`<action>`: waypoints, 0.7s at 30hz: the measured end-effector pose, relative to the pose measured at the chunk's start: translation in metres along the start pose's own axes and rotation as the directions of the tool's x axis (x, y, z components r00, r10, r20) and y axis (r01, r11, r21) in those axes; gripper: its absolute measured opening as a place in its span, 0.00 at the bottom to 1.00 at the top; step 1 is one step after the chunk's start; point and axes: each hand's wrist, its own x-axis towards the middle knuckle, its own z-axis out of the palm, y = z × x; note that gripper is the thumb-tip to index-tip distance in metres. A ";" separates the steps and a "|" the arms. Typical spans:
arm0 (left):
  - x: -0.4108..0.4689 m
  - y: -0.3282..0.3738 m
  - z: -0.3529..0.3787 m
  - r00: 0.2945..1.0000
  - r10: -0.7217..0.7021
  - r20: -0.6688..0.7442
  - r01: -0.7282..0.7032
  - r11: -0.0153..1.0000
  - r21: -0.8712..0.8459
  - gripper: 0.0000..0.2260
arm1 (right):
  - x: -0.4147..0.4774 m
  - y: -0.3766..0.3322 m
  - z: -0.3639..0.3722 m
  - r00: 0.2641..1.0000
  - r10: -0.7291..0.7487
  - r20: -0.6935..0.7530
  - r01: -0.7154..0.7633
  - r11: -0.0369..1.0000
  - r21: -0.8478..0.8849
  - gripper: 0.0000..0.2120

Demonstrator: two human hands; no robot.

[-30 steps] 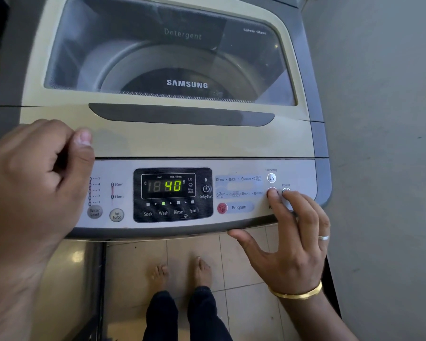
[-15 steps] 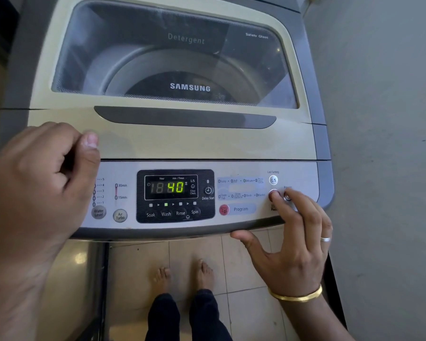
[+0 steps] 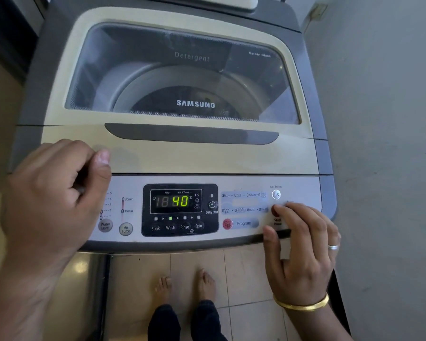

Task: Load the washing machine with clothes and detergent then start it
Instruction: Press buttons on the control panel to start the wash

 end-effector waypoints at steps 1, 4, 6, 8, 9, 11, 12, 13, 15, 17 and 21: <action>0.000 0.000 0.000 1.000 0.010 -0.002 -0.010 1.000 0.002 0.24 | 0.001 0.000 0.000 1.000 0.003 -0.006 -0.003 1.000 -0.006 0.14; 0.000 0.003 -0.001 0.999 0.040 -0.007 -0.040 0.999 0.026 0.24 | 0.004 0.002 0.001 1.000 0.003 -0.017 -0.003 1.000 -0.019 0.13; -0.001 0.008 -0.002 0.998 0.061 -0.017 -0.060 0.997 0.053 0.23 | 0.006 0.002 0.002 1.000 0.001 -0.022 -0.001 1.000 -0.026 0.12; -0.001 0.010 -0.002 0.997 0.077 -0.030 -0.075 0.996 0.056 0.23 | 0.008 0.001 0.002 1.000 0.001 -0.026 -0.002 0.999 -0.032 0.11; -0.001 0.010 -0.001 0.996 0.083 -0.036 -0.081 0.995 0.056 0.23 | 0.008 0.000 0.002 1.000 0.004 -0.029 -0.005 0.999 -0.032 0.11; -0.001 0.009 -0.002 0.996 0.087 -0.034 -0.085 0.995 0.059 0.22 | 0.008 -0.001 0.003 1.000 0.006 -0.029 -0.007 0.999 -0.031 0.11; -0.001 0.008 -0.001 0.995 0.095 -0.033 -0.093 0.993 0.069 0.22 | 0.008 -0.001 0.003 1.000 0.007 -0.026 -0.008 0.999 -0.032 0.11; -0.001 0.008 -0.001 0.994 0.101 -0.035 -0.098 0.992 0.078 0.22 | 0.008 -0.001 0.004 1.000 0.012 -0.022 -0.013 0.999 -0.031 0.12; -0.001 0.009 -0.002 0.994 0.109 -0.031 -0.106 0.991 0.083 0.21 | 0.009 -0.001 0.003 1.000 0.024 -0.019 -0.024 0.999 -0.030 0.14; -0.002 0.011 -0.001 0.993 0.116 -0.030 -0.113 0.988 0.105 0.21 | 0.009 -0.002 0.003 0.999 0.044 -0.012 -0.045 0.998 -0.047 0.11; -0.001 0.010 -0.003 0.991 0.135 -0.012 -0.132 0.981 0.140 0.20 | 0.019 -0.004 0.003 0.998 0.060 -0.006 -0.060 0.997 -0.047 0.06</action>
